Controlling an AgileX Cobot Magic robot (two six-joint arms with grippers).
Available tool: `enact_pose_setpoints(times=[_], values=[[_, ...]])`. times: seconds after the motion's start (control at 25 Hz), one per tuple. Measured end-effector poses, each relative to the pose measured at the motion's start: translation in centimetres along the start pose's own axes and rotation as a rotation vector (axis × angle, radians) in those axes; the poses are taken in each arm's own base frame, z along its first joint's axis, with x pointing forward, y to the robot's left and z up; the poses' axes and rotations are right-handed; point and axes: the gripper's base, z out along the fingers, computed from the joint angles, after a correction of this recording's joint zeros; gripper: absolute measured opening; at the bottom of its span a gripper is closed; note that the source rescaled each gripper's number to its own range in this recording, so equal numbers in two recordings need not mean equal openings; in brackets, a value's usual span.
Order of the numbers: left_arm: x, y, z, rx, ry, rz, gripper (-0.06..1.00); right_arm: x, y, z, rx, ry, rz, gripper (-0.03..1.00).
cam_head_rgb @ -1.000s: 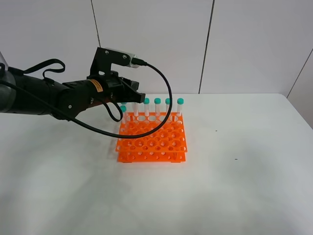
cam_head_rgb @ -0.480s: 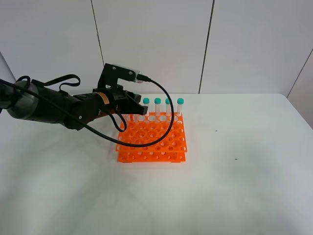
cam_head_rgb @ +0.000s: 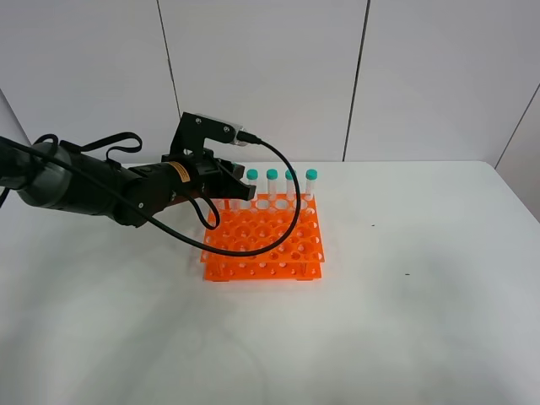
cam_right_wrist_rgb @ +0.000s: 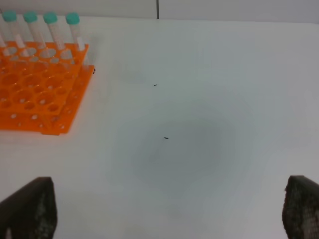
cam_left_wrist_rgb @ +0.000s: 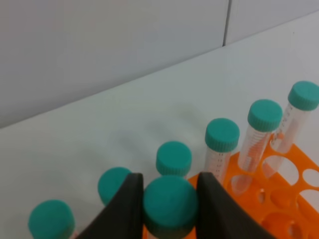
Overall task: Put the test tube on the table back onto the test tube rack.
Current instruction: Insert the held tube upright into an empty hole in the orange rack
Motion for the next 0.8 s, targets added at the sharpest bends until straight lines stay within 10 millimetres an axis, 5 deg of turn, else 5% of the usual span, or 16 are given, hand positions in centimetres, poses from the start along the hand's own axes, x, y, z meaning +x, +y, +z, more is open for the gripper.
enact_pose_setpoints(times=[0.8], values=[[3.2, 0.3, 2.0, -0.005, 0.048, -0.01, 0.0, 0.0, 0.0, 0.0, 0.0, 0.0, 0.0, 0.99]])
